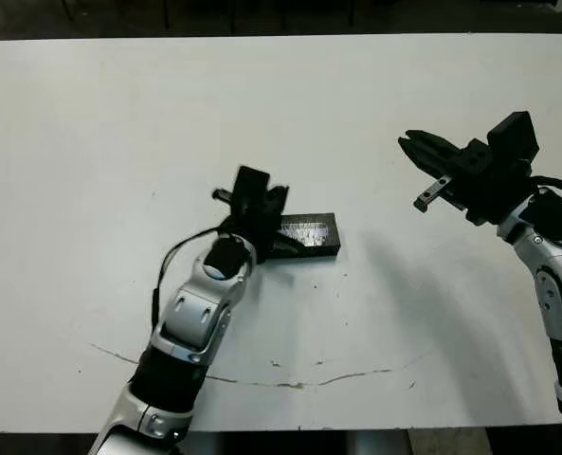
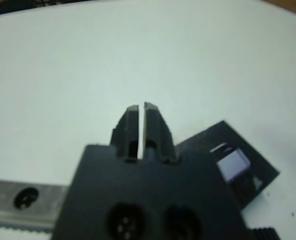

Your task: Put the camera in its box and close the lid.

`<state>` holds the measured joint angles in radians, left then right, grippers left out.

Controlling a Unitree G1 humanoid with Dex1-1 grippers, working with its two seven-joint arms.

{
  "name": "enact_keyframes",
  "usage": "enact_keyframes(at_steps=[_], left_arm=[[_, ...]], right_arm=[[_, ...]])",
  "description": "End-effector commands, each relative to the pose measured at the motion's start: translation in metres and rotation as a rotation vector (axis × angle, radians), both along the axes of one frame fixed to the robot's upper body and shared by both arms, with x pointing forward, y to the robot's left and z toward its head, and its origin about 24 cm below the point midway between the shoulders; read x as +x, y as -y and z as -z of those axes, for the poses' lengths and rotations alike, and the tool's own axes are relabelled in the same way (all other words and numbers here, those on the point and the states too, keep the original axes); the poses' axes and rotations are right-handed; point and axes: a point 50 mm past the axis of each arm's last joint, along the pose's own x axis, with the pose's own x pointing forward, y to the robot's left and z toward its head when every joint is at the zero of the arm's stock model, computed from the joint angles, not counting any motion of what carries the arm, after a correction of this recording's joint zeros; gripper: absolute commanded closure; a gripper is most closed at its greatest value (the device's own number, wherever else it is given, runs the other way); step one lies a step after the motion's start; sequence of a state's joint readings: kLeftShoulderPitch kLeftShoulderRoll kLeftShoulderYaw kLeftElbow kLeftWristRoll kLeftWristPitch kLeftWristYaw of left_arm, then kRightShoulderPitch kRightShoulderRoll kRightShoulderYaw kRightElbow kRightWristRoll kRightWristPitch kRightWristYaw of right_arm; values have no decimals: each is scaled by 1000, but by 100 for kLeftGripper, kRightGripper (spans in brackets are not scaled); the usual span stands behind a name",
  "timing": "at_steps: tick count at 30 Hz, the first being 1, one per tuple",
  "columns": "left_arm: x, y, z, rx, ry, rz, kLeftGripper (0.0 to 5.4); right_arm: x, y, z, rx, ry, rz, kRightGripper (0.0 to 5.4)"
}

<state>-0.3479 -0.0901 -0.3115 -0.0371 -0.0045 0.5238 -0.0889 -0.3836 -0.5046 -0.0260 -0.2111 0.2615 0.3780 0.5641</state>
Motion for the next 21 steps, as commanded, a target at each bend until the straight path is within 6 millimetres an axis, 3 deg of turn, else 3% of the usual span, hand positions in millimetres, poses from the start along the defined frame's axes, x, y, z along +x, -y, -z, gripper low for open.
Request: enact_keyframes(at_steps=[1, 7, 13, 17, 21], left_arm=[[-16, -3, 44, 53, -190, -1, 539], [-27, -14, 60, 113, -217, 14, 539], [-43, -16, 64, 111, -210, 50, 539], [-48, -19, 49, 68, -142, 89, 539], [-47, -31, 20, 30, 31, 98, 539]], right_arm=[[-2, 2, 6, -6, -34, 13, 540], [-3, 1, 5, -4, -42, 4, 540], [-3, -2, 5, -6, -40, -18, 540], [-4, -3, 5, -2, -49, -19, 540], [-4, -2, 6, 8, -47, -17, 540]])
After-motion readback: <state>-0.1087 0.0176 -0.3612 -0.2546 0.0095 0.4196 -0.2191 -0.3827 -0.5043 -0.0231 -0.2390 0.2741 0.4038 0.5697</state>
